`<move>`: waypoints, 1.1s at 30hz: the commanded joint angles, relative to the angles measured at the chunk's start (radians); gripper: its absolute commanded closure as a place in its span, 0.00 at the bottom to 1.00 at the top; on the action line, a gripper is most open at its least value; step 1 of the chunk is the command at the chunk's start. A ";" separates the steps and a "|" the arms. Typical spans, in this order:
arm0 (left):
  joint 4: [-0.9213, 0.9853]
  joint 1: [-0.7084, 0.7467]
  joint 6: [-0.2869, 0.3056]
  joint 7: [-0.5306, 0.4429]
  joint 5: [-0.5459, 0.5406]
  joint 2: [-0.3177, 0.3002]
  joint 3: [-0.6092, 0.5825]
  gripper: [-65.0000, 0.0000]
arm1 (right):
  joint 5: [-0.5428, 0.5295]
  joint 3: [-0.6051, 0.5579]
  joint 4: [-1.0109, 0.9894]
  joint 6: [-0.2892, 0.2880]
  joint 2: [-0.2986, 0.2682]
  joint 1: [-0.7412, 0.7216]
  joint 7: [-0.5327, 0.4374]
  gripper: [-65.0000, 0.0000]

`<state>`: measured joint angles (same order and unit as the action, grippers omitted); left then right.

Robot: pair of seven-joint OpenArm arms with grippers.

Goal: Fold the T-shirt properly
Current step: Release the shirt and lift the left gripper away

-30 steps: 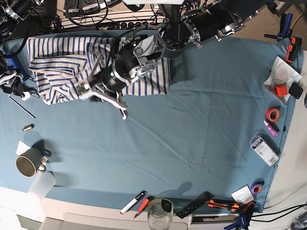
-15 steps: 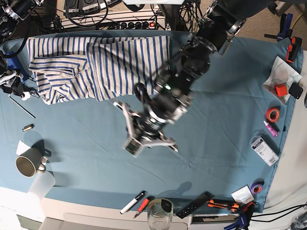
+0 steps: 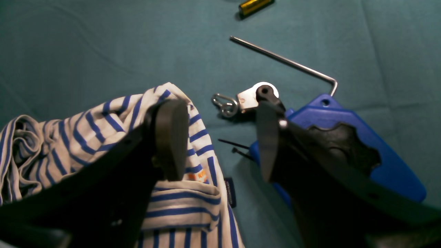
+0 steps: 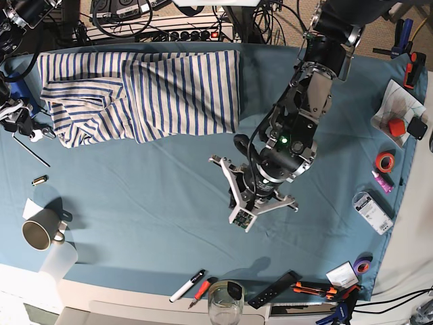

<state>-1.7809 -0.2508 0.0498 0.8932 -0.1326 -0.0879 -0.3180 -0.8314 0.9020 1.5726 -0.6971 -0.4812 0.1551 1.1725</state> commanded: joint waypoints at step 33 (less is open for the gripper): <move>-0.278 0.268 0.000 0.072 0.080 -0.035 0.022 1.00 | 0.185 -0.245 -0.097 0.119 -0.026 -0.006 -0.002 0.51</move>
<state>-2.0388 0.0288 0.0498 0.9859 -0.0532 -0.1257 -0.2989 -0.6338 0.6514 1.4609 -0.5758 -0.4816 0.1581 1.1889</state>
